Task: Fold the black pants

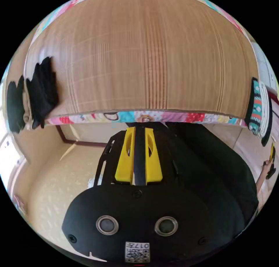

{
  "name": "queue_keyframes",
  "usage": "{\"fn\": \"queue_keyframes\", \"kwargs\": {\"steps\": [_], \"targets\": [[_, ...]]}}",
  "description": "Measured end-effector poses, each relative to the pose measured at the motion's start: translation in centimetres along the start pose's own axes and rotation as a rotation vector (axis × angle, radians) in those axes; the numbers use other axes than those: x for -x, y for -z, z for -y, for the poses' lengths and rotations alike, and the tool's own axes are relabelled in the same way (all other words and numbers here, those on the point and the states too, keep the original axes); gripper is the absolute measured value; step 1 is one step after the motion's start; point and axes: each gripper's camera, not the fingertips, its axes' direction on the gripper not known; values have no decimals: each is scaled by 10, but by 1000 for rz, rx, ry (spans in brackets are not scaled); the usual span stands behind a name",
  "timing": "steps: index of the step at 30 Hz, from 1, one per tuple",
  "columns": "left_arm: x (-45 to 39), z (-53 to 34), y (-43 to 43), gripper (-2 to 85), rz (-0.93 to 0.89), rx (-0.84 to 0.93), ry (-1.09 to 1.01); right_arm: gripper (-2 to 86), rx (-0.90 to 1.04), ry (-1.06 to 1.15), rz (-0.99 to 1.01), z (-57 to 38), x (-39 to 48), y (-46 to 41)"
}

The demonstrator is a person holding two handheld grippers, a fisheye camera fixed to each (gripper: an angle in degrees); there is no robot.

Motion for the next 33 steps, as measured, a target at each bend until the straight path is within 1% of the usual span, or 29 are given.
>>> {"fn": "queue_keyframes", "kwargs": {"steps": [1, 2, 3, 4, 5, 7, 8, 10, 12, 15, 17, 18, 20, 21, 23, 24, 26, 28, 30, 32, 33], "targets": [[37, -19, -5, 53, -11, -12, 134, 15, 79, 10, 118, -21, 19, -29], [68, -39, -15, 44, -39, -5, 263, 13, 129, 21, 169, -32, 31, -45], [82, -49, -21, 36, -61, 6, 323, 10, 242, 62, 248, -54, 62, -80], [104, -66, -37, 19, -122, 36, 422, 8, 350, 113, 298, -77, 97, -112], [122, -82, -55, 11, -193, 69, 501, 8, 396, 141, 319, -89, 116, -126], [141, -102, -77, 3, -266, 100, 583, 6, 517, 275, 412, -134, 196, -165], [151, -110, -86, 0, -290, 107, 606, 6, 539, 307, 434, -144, 215, -172], [168, -115, -94, -1, -303, 102, 595, 6, 614, 423, 496, -184, 286, -194], [187, -115, -94, 1, -290, 75, 556, 6, 639, 500, 509, -213, 331, -204], [232, -119, -78, 10, -311, -70, 552, 6, 651, 594, 501, -256, 386, -214], [281, -126, -43, 42, -338, -298, 554, 6, 658, 625, 489, -279, 407, -220], [294, -128, -32, 52, -329, -350, 559, 6, 657, 634, 471, -294, 417, -224], [351, -143, 19, 82, -263, -570, 586, 7, 654, 626, 437, -314, 426, -229], [365, -147, 32, 85, -245, -626, 587, 6, 656, 611, 420, -326, 430, -233], [423, -162, 80, 101, -161, -782, 592, 6, 660, 581, 403, -343, 433, -238], [437, -164, 91, 106, -135, -805, 589, 6, 657, 563, 393, -353, 433, -240], [483, -164, 122, 123, 2, -841, 562, 5, 644, 540, 371, -367, 434, -241], [512, -151, 130, 132, 74, -790, 520, 5, 639, 506, 341, -385, 431, -241], [537, -131, 122, 138, 52, -698, 471, 5, 644, 475, 328, -395, 427, -240], [562, -112, 92, 146, -86, -569, 435, 5, 646, 454, 313, -400, 423, -237], [566, -112, 86, 147, -113, -563, 434, 5, 642, 456, 293, -401, 422, -233]]}}
